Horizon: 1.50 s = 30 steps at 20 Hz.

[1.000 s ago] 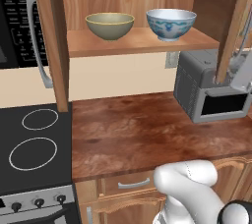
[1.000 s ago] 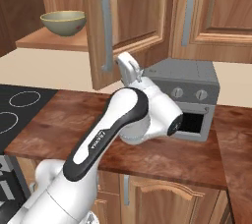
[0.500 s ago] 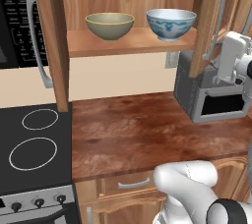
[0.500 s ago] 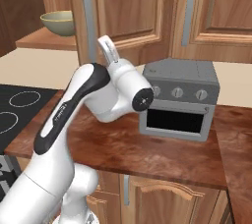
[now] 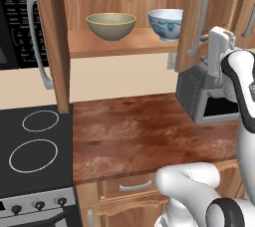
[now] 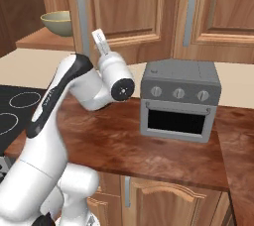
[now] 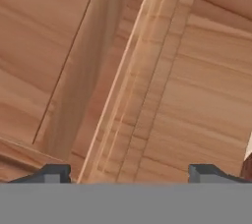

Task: Open the cabinet. Pick the bowls from the counter and place them in the cabinet. Then close the cabinet.

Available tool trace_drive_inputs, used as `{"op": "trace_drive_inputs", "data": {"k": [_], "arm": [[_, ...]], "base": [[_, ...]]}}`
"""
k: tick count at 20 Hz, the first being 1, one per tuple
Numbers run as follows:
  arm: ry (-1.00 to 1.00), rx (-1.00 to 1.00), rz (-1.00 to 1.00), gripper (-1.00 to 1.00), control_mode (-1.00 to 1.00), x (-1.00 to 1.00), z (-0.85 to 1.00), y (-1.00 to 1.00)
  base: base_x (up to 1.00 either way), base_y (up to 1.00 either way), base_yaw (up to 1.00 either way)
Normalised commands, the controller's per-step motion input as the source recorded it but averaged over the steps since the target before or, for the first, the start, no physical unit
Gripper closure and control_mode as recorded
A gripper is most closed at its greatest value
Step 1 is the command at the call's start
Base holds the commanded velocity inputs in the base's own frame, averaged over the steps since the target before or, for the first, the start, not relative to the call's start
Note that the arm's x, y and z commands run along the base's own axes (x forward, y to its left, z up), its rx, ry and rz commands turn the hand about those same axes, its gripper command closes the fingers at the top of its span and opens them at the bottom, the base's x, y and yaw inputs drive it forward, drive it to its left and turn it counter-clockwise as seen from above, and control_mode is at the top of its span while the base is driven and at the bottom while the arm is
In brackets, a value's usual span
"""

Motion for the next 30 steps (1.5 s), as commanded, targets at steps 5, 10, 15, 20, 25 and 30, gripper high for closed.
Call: {"op": "trace_drive_inputs", "data": {"k": [5,10,15,20,25,30], "arm": [[-0.51,0.0,0.03,-1.0,-1.0,1.0,-0.66,0.52],[-0.19,0.02,0.0,-1.0,-1.0,1.0,-0.11,0.05],[0.05,0.0,-0.04,-1.0,-1.0,1.0,0.43,0.08],[0.29,0.0,-0.13,-1.0,-1.0,1.0,0.63,0.04],[0.38,0.0,-0.13,-1.0,-1.0,0.65,0.6,-0.01],[0.22,0.0,-0.07,-1.0,-1.0,-0.1,0.74,-0.12]], "base": [[0.0,0.0,0.0],[0.0,0.0,0.0],[0.0,0.0,0.0],[0.0,0.0,0.0],[0.0,0.0,0.0],[0.0,0.0,0.0]]}}
